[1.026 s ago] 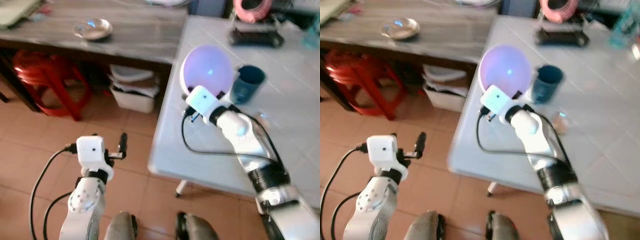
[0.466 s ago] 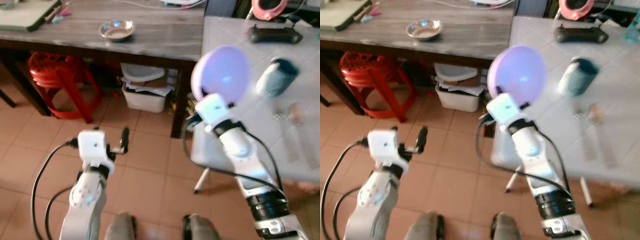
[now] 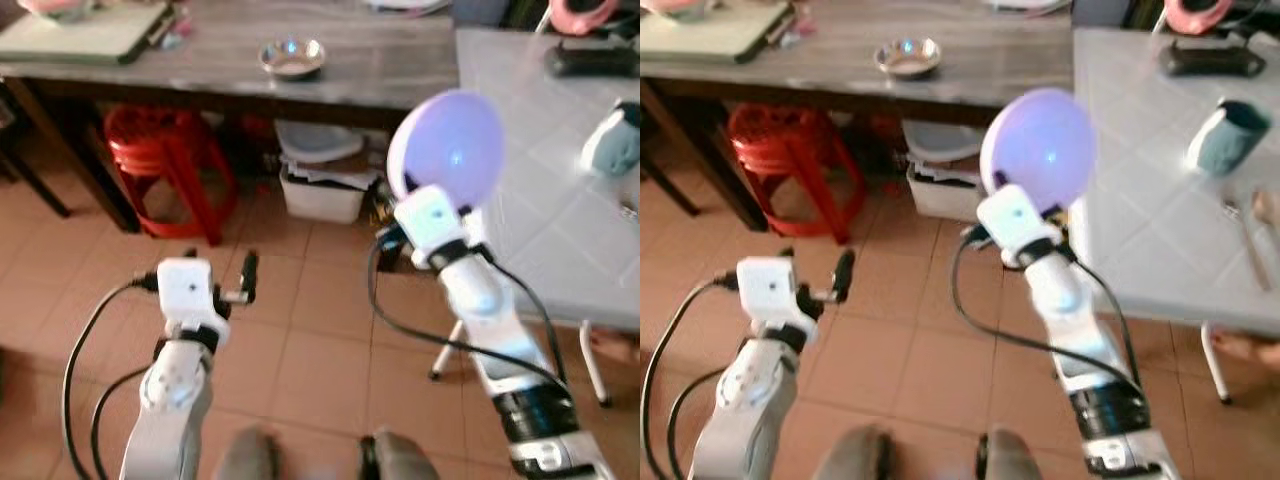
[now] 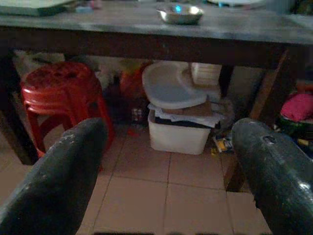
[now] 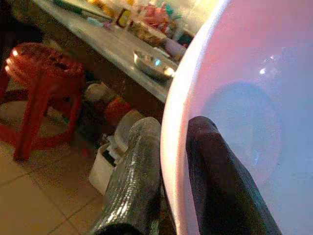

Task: Setting the table

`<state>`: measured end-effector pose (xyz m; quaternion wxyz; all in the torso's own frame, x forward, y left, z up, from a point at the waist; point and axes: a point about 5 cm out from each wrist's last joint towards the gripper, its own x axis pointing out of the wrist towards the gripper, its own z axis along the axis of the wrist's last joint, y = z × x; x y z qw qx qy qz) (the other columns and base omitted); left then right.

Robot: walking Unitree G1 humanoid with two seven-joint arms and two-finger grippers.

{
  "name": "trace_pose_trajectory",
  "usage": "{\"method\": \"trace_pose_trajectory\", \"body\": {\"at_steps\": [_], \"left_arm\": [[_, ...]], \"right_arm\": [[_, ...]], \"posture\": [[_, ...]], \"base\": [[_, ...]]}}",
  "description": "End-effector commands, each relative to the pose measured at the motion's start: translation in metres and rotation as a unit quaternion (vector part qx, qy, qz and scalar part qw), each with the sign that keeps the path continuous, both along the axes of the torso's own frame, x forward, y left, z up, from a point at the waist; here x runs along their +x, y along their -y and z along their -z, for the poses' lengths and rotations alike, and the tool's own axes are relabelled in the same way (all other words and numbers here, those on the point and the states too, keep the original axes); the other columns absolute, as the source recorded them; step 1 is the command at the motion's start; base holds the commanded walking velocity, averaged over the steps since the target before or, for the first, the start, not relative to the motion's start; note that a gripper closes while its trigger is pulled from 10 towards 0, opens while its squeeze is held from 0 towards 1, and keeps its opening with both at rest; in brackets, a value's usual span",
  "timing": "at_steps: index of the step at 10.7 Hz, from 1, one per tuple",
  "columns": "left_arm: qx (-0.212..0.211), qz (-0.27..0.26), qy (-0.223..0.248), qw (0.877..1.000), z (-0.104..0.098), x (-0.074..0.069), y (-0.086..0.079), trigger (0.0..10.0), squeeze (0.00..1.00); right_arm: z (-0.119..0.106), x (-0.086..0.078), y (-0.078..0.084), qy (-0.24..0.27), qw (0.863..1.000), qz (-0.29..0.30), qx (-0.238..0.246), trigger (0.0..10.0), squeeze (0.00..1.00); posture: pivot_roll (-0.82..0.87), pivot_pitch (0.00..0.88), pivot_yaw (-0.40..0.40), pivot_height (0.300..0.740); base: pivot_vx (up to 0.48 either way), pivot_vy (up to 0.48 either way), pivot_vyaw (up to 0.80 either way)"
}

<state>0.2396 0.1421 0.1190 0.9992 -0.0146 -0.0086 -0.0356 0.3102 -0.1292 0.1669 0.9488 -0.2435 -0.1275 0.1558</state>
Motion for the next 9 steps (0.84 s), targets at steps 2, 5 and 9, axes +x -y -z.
{"method": "trace_pose_trajectory", "body": {"at_steps": [2, 5, 9], "left_arm": [[0.013, -0.008, -0.002, 1.000, 0.002, 0.000, -0.005, 10.0, 0.00], [0.016, -0.023, 0.007, 1.000, 0.001, 0.000, -0.007, 10.0, 0.00], [0.019, -0.027, 0.009, 0.999, 0.003, 0.001, -0.001, 10.0, 0.00]], "right_arm": [[-0.005, -0.006, -0.012, 0.011, 1.000, -0.022, 0.011, 10.0, 0.00], [0.001, -0.018, -0.003, 0.009, 0.999, 0.007, 0.048, 10.0, 0.00], [0.015, -0.031, 0.013, -0.016, 0.996, 0.054, 0.075, 10.0, 0.00]], "posture": [[0.04, 0.131, 0.013, 0.740], [0.04, 0.126, 0.011, 0.740], [0.02, 0.114, 0.016, 0.740]], "base": [[0.332, 0.343, 0.00], [0.445, 0.000, 0.00], [0.458, 0.000, 0.00]]}}
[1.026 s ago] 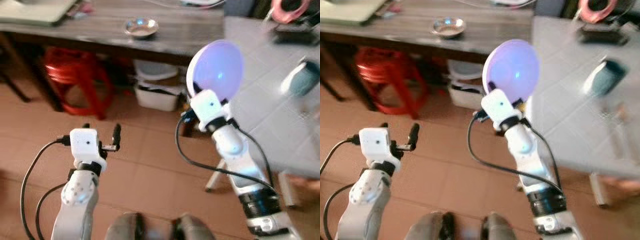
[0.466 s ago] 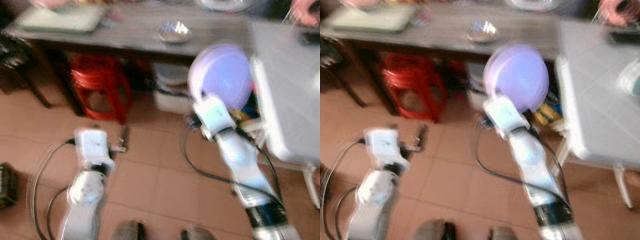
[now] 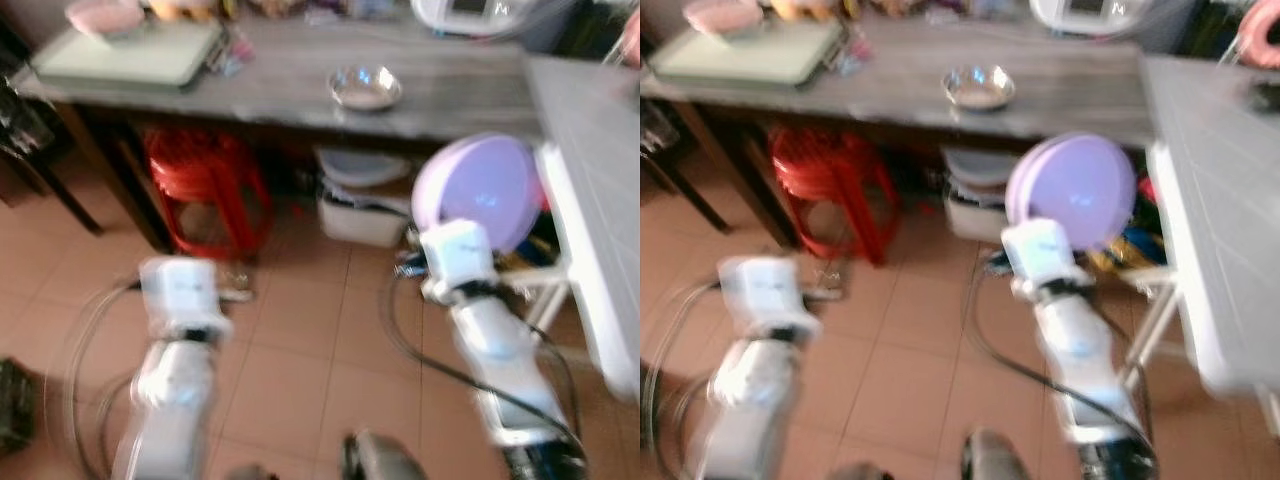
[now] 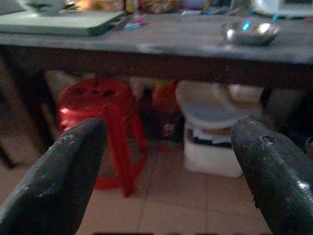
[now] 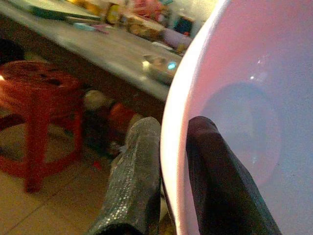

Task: Setting the table

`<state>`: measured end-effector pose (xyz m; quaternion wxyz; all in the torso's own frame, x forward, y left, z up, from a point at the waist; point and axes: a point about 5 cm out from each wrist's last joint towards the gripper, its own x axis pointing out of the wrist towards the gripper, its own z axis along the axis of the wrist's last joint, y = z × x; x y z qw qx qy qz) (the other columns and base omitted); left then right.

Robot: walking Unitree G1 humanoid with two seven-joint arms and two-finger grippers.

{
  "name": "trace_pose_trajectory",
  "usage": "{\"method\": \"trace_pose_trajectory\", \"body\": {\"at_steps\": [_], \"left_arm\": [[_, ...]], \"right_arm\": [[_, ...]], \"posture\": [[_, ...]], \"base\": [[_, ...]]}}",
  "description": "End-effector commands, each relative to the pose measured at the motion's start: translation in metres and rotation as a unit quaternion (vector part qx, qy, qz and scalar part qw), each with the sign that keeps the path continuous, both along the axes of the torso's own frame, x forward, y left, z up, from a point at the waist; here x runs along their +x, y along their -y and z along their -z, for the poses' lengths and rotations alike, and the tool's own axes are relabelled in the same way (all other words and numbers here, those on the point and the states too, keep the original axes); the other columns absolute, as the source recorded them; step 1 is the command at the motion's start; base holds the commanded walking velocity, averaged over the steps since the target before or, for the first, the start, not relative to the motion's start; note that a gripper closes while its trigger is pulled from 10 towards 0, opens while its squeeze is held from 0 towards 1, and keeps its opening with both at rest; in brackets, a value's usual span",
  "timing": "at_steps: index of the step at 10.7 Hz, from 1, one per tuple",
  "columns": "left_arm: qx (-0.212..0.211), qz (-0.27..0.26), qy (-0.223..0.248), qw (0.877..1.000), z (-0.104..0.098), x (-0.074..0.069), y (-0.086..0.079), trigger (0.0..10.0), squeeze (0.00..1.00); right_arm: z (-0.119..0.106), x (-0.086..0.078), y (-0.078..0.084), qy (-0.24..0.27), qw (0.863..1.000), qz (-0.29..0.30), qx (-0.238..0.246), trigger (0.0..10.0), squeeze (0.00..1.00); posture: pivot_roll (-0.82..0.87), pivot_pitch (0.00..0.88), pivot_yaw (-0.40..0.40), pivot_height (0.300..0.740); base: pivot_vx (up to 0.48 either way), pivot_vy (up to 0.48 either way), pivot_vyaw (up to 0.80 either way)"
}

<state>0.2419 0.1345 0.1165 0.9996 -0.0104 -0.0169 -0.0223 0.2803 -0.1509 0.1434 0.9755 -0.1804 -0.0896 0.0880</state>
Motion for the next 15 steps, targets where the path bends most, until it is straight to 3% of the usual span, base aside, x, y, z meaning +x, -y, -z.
{"method": "trace_pose_trajectory", "body": {"at_steps": [1, 5, 11, 15], "left_arm": [[0.011, -0.011, 0.004, 1.000, -0.001, 0.001, -0.007, 10.0, 0.00], [0.008, -0.015, 0.018, 1.000, -0.005, 0.006, -0.010, 10.0, 0.00], [-0.003, 0.011, 0.023, 1.000, -0.006, 0.006, -0.001, 10.0, 0.00], [-0.006, 0.010, 0.026, 1.000, -0.008, 0.007, -0.002, 10.0, 0.00]], "right_arm": [[-0.013, 0.003, -0.010, 0.025, 1.000, -0.015, 0.006, 10.0, 0.00], [-0.017, 0.008, -0.015, 0.031, 0.999, -0.031, 0.004, 10.0, 0.00], [-0.021, 0.014, -0.018, 0.038, 0.999, -0.034, 0.003, 10.0, 0.00], [-0.024, 0.026, -0.031, 0.035, 0.997, -0.075, -0.007, 10.0, 0.00]], "posture": [[0.02, 0.108, 0.016, 0.740], [0.02, 0.104, 0.015, 0.740], [0.02, 0.107, 0.018, 0.740], [0.03, 0.116, 0.026, 0.740]], "base": [[0.480, 0.000, 0.00], [0.480, 0.000, 0.00], [0.479, 0.000, 0.00], [0.435, 0.000, 0.00]]}}
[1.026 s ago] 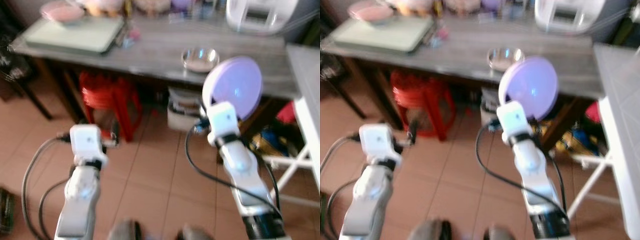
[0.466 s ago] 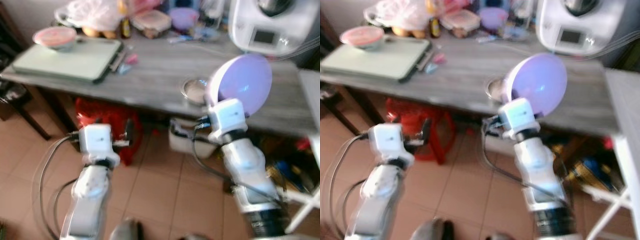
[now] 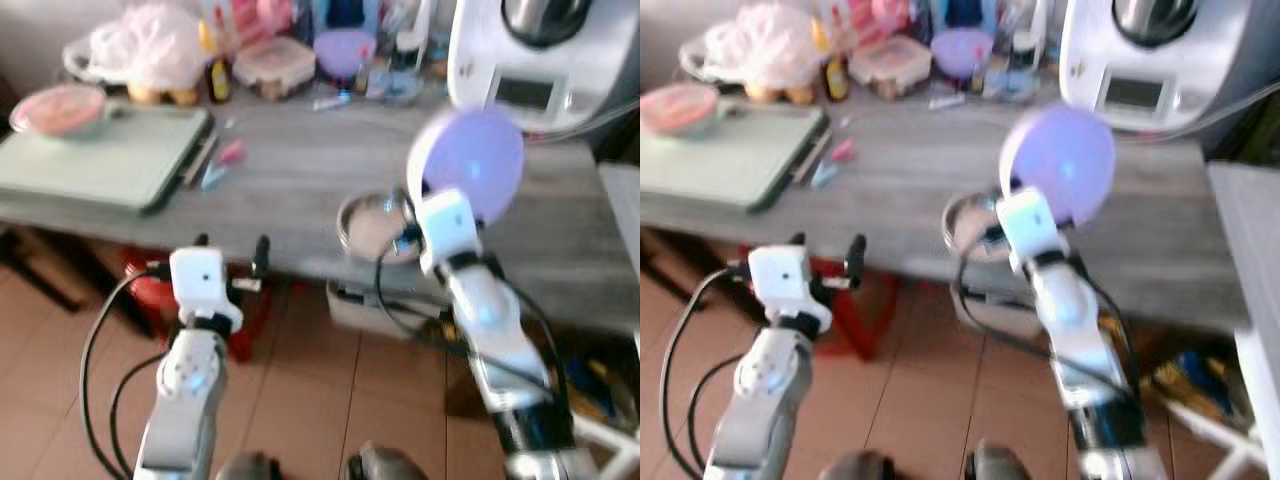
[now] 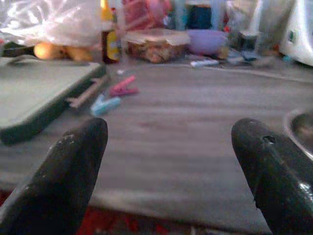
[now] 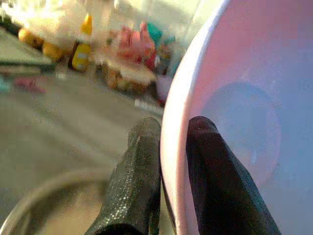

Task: Setting the table

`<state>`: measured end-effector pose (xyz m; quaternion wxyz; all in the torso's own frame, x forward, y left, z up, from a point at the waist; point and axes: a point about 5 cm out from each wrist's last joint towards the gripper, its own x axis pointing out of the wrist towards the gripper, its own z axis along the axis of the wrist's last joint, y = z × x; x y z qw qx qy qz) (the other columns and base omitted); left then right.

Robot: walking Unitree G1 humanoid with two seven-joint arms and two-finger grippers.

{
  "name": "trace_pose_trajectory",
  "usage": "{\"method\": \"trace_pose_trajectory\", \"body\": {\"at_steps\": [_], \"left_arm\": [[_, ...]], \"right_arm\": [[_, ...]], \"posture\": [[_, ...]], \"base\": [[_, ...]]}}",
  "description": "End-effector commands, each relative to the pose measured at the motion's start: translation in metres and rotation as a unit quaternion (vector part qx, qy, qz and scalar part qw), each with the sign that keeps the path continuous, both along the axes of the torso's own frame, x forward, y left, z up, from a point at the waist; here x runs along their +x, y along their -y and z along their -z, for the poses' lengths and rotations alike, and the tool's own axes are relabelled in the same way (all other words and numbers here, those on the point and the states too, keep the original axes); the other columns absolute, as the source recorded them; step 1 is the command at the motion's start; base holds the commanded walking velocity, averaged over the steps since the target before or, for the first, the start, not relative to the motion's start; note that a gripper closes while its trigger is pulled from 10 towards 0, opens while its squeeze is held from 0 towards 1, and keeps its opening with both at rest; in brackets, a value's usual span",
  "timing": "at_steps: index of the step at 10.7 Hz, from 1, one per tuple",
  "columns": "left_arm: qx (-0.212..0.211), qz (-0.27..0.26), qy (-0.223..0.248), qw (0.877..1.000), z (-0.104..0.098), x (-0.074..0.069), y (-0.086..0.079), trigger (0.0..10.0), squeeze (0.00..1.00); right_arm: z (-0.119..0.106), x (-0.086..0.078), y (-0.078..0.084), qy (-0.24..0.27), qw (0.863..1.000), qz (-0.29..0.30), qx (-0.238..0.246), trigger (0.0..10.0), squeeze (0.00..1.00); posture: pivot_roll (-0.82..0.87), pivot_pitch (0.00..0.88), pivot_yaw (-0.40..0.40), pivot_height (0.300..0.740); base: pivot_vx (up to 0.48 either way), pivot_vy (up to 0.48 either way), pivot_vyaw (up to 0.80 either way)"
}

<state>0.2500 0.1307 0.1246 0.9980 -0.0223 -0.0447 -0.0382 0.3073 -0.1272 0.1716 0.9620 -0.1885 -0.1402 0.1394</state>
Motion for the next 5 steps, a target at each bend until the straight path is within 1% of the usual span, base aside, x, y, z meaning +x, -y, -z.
{"method": "trace_pose_trajectory", "body": {"at_steps": [1, 2, 3, 5], "left_arm": [[0.005, -0.011, 0.001, 1.000, 0.000, -0.001, -0.007, 10.0, 0.00], [0.003, -0.016, 0.006, 1.000, -0.001, -0.002, -0.009, 10.0, 0.00], [0.005, -0.020, 0.003, 1.000, 0.000, -0.003, -0.010, 10.0, 0.00], [0.015, -0.030, -0.005, 0.999, 0.002, -0.008, -0.016, 10.0, 0.00]], "right_arm": [[0.005, 0.001, -0.009, -0.010, 1.000, -0.020, 0.002, 10.0, 0.00], [0.004, 0.003, -0.014, -0.013, 0.999, -0.035, 0.000, 10.0, 0.00], [0.001, 0.010, -0.021, -0.015, 0.999, -0.050, 0.003, 10.0, 0.00], [-0.003, 0.022, -0.037, -0.035, 0.994, -0.104, -0.013, 10.0, 0.00]], "posture": [[0.03, 0.117, 0.026, 0.740], [0.03, 0.118, 0.027, 0.740], [0.03, 0.121, 0.030, 0.740], [0.05, 0.140, 0.028, 0.740]], "base": [[0.000, 0.000, 0.00], [0.000, 0.000, 0.00], [0.000, 0.000, 0.00], [0.000, 0.000, 0.00]]}}
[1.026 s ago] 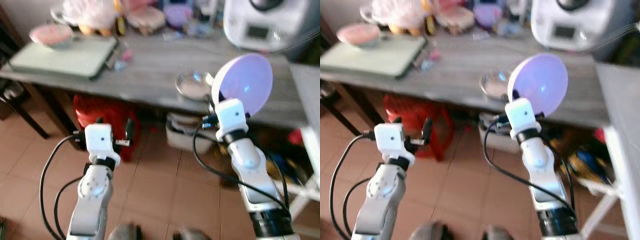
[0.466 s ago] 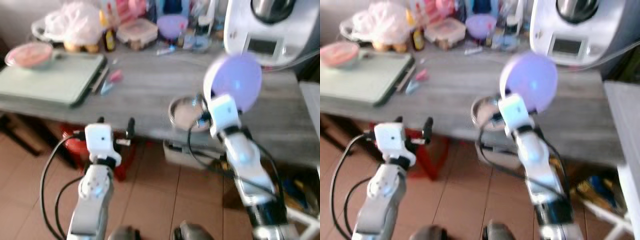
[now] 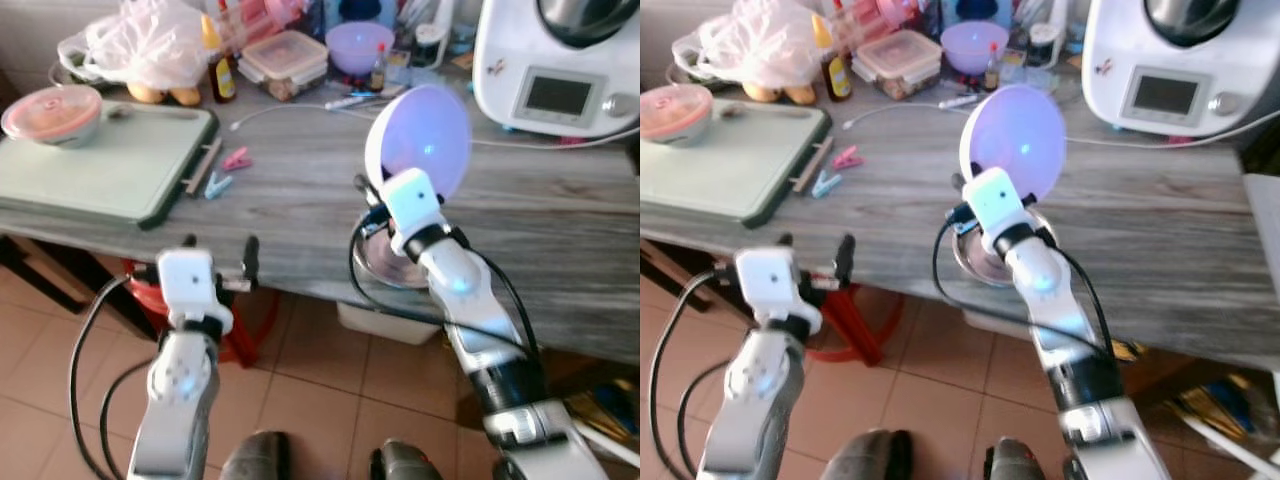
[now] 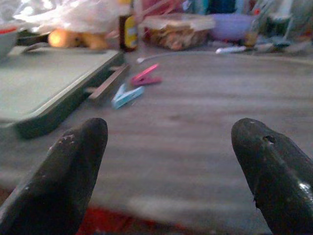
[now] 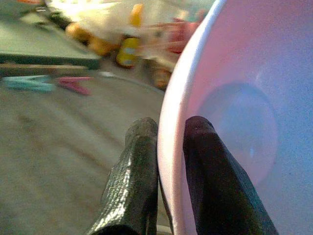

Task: Setting the table

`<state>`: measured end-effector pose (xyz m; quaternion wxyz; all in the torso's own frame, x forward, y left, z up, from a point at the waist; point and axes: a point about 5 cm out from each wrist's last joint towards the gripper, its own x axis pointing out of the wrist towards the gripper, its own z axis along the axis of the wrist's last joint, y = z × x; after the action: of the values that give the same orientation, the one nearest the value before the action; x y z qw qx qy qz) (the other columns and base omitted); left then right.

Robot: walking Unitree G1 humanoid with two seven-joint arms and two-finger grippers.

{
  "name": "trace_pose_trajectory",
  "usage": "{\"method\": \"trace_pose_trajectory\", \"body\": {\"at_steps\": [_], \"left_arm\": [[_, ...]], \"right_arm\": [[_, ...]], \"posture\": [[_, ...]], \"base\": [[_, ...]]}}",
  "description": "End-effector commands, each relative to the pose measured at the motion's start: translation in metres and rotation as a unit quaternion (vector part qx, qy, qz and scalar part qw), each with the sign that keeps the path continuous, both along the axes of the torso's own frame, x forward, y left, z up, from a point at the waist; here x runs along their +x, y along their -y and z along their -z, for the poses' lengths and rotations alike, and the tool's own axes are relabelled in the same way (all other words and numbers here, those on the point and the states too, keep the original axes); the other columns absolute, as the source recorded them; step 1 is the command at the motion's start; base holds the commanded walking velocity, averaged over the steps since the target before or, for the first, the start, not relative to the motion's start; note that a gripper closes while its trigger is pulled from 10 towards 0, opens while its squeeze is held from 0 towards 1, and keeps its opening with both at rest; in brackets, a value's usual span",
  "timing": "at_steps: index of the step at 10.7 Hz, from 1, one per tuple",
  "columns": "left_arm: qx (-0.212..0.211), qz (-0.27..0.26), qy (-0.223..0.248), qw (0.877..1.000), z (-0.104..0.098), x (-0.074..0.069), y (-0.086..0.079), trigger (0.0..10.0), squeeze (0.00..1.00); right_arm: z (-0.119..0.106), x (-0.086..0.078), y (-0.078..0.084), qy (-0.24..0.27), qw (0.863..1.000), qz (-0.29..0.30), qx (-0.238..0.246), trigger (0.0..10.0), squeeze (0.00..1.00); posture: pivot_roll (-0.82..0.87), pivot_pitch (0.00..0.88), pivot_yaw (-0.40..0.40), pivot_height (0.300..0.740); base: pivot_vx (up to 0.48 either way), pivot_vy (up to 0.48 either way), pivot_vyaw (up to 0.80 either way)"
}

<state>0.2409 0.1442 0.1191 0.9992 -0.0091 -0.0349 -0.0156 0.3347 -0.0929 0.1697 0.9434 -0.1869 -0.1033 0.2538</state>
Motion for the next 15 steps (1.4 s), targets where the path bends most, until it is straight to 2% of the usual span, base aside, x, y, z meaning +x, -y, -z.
{"method": "trace_pose_trajectory", "body": {"at_steps": [1, 2, 3, 5, 8, 10, 13, 14, 15], "left_arm": [[0.008, -0.010, -0.003, 1.000, 0.000, -0.004, -0.006, 10.0, 0.00], [0.009, -0.011, -0.006, 1.000, 0.000, -0.006, -0.006, 10.0, 0.00], [0.009, -0.013, -0.008, 1.000, 0.000, -0.009, -0.006, 10.0, 0.00], [0.009, -0.012, -0.015, 1.000, -0.001, -0.015, -0.007, 10.0, 0.00], [0.016, -0.011, -0.033, 0.999, 0.000, -0.028, -0.013, 10.0, 0.00], [0.017, -0.007, -0.039, 0.999, -0.003, -0.030, -0.012, 10.0, 0.00], [0.016, -0.005, -0.046, 0.999, -0.003, -0.030, -0.011, 10.0, 0.00], [0.016, -0.004, -0.047, 0.999, -0.002, -0.030, -0.011, 10.0, 0.00], [0.014, -0.002, -0.049, 0.999, -0.002, -0.028, -0.010, 10.0, 0.00]], "right_arm": [[-0.007, 0.001, -0.015, 0.004, 0.999, -0.043, -0.007, 10.0, 0.00], [-0.009, 0.005, -0.021, 0.002, 0.997, -0.069, -0.021, 10.0, 0.00], [-0.018, 0.010, -0.028, 0.022, 0.994, -0.100, -0.047, 10.0, 0.00], [-0.019, 0.019, -0.026, 0.011, 0.991, -0.111, -0.076, 10.0, 0.00], [-0.014, 0.032, -0.019, -0.023, 0.986, -0.114, -0.122, 10.0, 0.00], [-0.011, 0.036, -0.022, -0.044, 0.983, -0.114, -0.139, 10.0, 0.00], [0.001, 0.038, -0.016, -0.077, 0.979, -0.098, -0.162, 10.0, 0.00], [0.002, 0.039, -0.014, -0.082, 0.978, -0.093, -0.166, 10.0, 0.14], [0.002, 0.040, -0.010, -0.084, 0.977, -0.089, -0.174, 10.0, 1.00]], "posture": [[0.06, 0.151, 0.028, 0.740], [0.06, 0.158, 0.028, 0.740], [0.08, 0.166, 0.026, 0.740], [0.10, 0.194, 0.033, 0.740], [0.12, 0.237, 0.049, 0.740], [0.13, 0.245, 0.053, 0.740], [0.13, 0.246, 0.053, 0.740], [0.13, 0.243, 0.053, 0.740], [0.12, 0.237, 0.051, 0.740]], "base": [[0.000, 0.000, 0.00], [0.000, 0.000, 0.00], [0.000, 0.000, 0.00], [0.000, 0.000, 0.00], [0.000, 0.000, 0.00], [0.000, 0.000, 0.00], [0.000, 0.000, 0.00], [0.000, 0.000, 0.00], [0.000, 0.000, 0.00]]}}
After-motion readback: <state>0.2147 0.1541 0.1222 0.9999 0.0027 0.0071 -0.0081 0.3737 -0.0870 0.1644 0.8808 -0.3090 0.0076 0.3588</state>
